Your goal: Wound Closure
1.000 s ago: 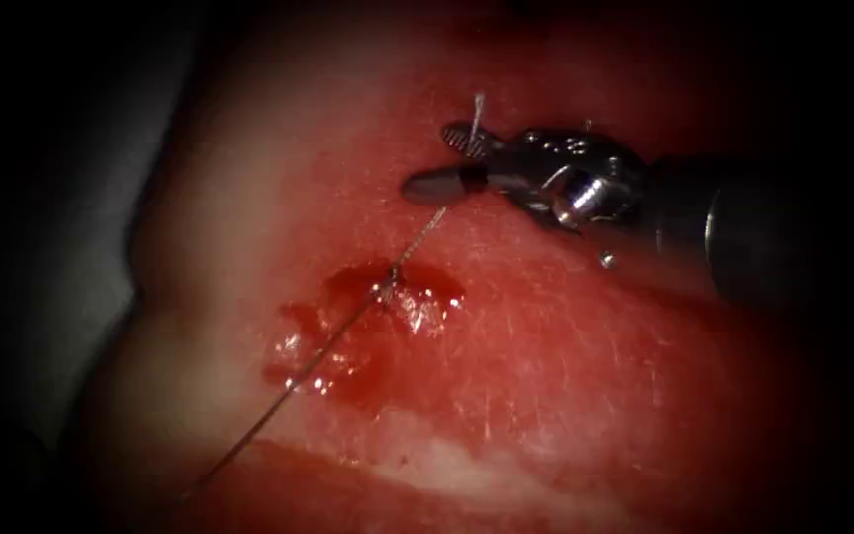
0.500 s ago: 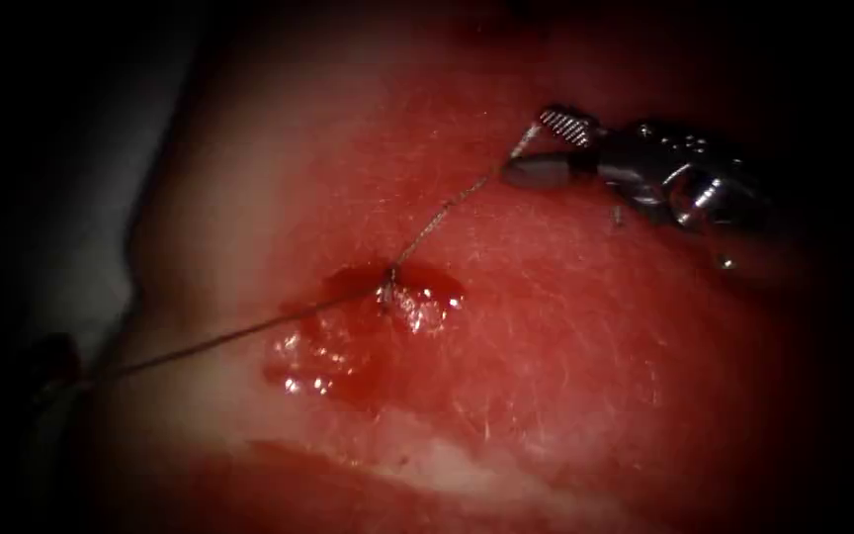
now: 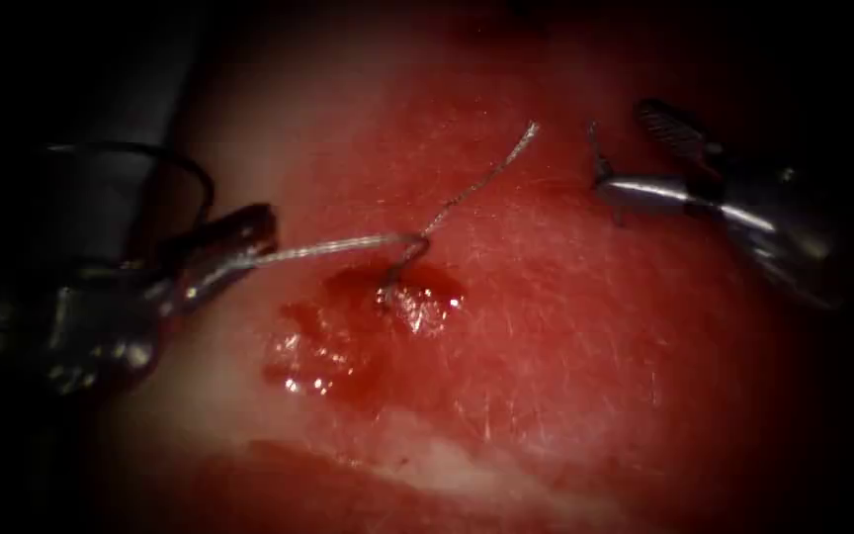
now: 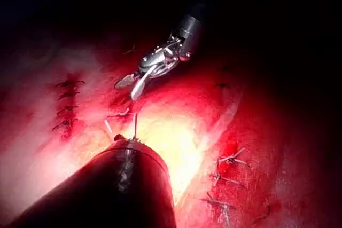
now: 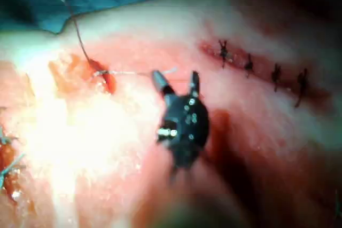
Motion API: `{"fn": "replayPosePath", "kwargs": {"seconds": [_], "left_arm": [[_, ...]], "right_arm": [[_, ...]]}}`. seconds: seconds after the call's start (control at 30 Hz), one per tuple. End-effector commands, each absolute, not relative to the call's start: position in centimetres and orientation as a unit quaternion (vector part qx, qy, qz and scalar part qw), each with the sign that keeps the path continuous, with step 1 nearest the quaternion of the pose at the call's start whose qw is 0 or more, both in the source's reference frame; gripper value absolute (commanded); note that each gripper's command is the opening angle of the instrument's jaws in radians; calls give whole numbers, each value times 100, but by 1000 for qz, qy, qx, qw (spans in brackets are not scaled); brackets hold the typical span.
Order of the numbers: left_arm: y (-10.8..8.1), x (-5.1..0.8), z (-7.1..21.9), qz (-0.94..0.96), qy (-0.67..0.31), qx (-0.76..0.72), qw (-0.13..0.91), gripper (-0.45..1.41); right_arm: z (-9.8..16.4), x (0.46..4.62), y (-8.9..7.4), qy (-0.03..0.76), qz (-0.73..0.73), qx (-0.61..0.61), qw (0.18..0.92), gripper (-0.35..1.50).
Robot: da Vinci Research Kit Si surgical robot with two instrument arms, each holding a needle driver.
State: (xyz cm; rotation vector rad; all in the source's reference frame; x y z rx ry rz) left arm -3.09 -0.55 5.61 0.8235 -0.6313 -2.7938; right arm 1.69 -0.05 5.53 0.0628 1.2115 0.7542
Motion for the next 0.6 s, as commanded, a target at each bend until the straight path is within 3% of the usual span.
{"fn": "replayPosePath", "kwargs": {"seconds": [0.03, 0.1, 0.27, 0.5, 0.6], "left_arm": [[-51, -319, 568, -934, -210, 277, 81, -45], [-40, -332, 578, -934, -206, 281, 83, -45], [-30, -338, 597, -935, -200, 279, 88, -45], [-24, -333, 632, -944, -204, 243, 88, -45], [-22, -335, 645, -946, -201, 239, 91, -45]], "right_arm": [[561, 199, -14, 564, 337, 33, 753, 83], [567, 234, -20, 575, 317, 31, 753, 69], [582, 273, -28, 596, 291, 38, 747, 46], [585, 280, -39, 617, 265, 55, 738, -32], [584, 282, -43, 627, 256, 61, 733, -35]]}}
